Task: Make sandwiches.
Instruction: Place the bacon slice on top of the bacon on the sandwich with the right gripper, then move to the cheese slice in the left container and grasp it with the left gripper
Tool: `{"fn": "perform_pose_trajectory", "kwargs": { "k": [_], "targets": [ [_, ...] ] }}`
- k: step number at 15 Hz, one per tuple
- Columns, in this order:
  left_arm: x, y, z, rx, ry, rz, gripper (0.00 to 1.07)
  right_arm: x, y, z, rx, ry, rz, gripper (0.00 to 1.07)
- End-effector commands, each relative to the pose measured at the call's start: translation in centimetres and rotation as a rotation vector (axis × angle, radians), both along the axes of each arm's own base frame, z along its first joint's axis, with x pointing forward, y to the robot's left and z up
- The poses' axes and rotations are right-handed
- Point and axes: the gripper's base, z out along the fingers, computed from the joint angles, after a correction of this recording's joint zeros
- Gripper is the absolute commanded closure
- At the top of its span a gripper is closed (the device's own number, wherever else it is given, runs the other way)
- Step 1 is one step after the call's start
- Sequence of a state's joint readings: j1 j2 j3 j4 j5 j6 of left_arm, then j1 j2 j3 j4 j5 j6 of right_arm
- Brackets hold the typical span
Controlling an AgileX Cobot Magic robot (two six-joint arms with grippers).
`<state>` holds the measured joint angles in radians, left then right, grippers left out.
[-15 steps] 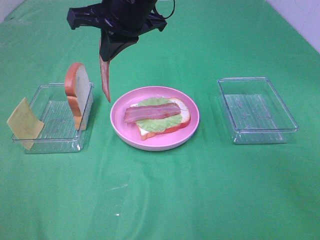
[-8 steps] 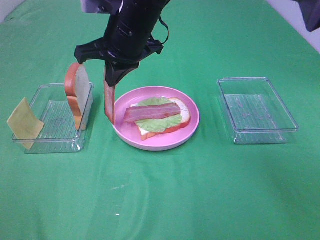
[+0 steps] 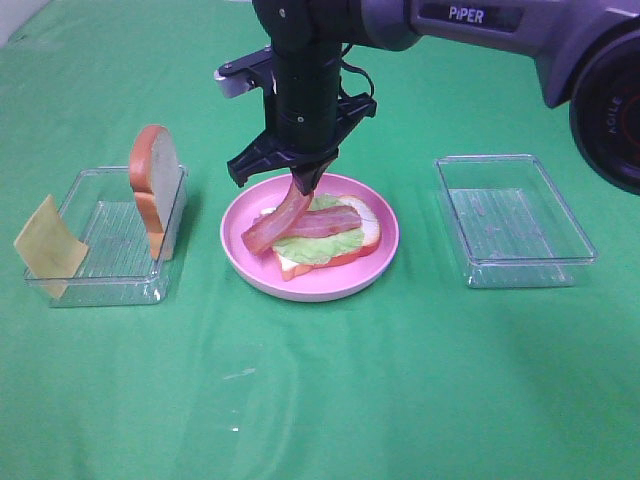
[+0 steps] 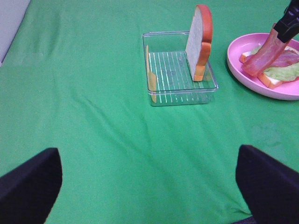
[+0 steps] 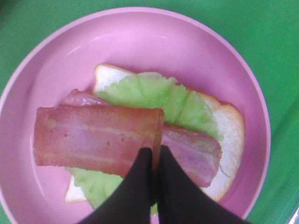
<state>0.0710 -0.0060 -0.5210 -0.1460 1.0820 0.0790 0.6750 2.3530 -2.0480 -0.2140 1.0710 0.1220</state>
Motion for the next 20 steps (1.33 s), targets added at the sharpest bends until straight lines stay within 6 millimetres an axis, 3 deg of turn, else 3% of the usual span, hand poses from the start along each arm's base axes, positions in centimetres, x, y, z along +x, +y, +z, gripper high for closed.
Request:
{"fn": "perform_pose_trajectory", "kwargs": {
  "k": [1,8,9,12,16,20],
  "targets": [
    [-0.2,0.0,-0.1,-0.007,-0.014,-0.001,0.14,0.2,-0.2,0.1,-0.027,-0.016,0.016,1.07],
    [-0.2,0.0,-0.1,-0.007,-0.014,-0.001,0.14,0.3,-0.4,0.1,-0.050,-0.023,0.012,1.05],
    [-0.2,0.0,-0.1,-0.007,-0.014,-0.001,0.14,0.2,-0.4,0.1,-0.042,-0.023,-0.010,0.90],
    [-0.2,0.0,-0.1,-0.007,-0.014,-0.001,0.14,0.4,-0.7,0.1,-0.059,-0.039,-0.046,0.08],
    [-0.2,0.0,-0.1,-0.007,-0.014,-0.001,0.14,-0.2,-1.1,0.3,-0.109,0.010,-0.057,0.09],
    [-0.2,0.0,-0.1,-0.007,-0.014,-0.001,0.14,-0.8,-1.8,2.9,-0.119,0.016,-0.049,0.09]
  ]
}}
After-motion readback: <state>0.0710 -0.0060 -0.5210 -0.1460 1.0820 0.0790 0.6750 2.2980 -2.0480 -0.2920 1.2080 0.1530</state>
